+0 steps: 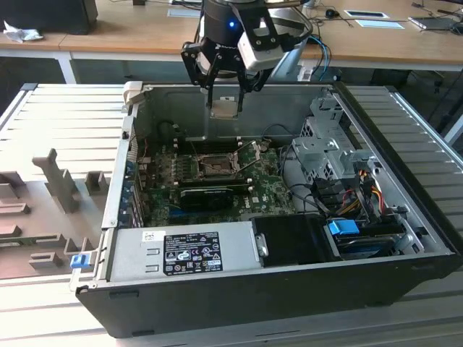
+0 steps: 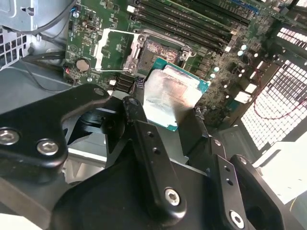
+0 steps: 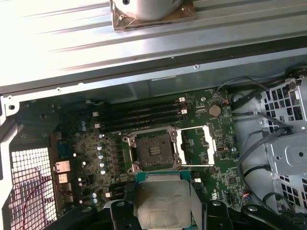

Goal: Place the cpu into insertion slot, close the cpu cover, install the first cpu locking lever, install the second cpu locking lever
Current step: 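Place the cpu into insertion slot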

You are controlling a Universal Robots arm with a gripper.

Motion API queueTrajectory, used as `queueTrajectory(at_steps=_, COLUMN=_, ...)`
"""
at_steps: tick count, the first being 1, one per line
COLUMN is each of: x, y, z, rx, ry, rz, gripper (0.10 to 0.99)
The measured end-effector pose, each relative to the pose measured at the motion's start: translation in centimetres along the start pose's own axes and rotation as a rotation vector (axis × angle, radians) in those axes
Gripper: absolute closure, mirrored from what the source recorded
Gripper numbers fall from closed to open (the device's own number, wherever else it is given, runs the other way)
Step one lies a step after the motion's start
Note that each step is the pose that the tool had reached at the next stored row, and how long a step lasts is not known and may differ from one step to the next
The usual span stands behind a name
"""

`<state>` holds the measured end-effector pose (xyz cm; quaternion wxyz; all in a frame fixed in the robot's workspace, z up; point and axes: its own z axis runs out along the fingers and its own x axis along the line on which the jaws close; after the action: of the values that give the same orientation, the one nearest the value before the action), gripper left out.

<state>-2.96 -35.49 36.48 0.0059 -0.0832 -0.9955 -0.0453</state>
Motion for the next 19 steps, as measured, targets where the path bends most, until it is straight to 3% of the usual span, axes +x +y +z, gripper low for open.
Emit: queueTrajectory(at_steps=19, x=0.0, y=-0.01, z=0.03, rx=-0.002, ry=-0.0095, rz=0.106, gripper=0.557)
